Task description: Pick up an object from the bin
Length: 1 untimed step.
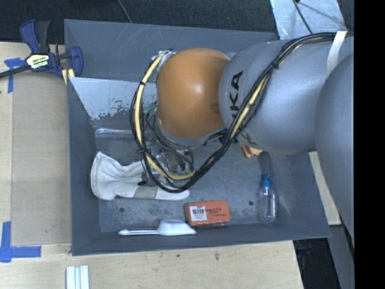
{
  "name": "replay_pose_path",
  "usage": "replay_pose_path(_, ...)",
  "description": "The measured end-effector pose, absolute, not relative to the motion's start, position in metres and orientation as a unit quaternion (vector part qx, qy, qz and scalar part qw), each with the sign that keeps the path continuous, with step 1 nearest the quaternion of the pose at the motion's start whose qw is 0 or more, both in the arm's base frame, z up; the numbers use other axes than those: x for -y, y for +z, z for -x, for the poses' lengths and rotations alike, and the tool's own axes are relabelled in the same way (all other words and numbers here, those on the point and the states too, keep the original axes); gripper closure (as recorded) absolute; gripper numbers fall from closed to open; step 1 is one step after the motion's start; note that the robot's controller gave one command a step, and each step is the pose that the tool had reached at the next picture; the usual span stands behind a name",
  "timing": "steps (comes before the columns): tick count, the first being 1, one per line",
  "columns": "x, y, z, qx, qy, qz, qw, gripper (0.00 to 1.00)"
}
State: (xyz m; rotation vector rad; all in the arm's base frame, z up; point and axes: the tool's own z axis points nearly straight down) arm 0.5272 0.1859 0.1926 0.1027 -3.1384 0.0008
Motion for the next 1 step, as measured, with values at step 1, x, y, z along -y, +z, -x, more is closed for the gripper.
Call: replay_pose_path(1,-0.1847,0.2597,-0.5212,0.999,0.001,-0.034,0.001,1.0)
